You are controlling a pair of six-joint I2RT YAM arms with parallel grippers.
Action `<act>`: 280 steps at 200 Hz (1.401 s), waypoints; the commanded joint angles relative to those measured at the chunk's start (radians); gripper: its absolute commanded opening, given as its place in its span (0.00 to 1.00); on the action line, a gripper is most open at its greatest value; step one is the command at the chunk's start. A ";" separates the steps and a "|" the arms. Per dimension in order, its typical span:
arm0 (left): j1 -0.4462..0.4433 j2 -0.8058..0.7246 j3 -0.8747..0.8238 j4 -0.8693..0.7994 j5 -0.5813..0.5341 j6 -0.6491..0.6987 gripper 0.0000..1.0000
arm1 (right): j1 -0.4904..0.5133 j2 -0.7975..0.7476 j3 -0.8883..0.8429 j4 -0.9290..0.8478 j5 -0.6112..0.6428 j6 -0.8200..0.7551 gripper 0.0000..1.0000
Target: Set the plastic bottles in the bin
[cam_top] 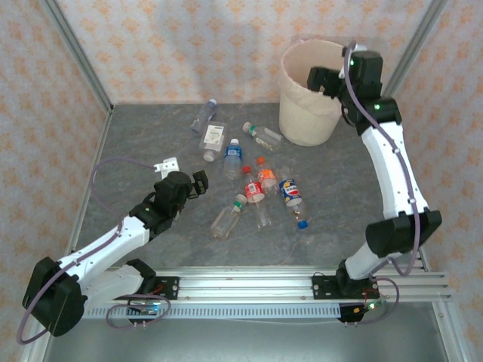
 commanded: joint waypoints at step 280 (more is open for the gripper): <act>0.010 0.083 0.005 -0.007 -0.033 -0.098 1.00 | 0.244 0.416 -0.442 -0.081 0.187 0.178 0.76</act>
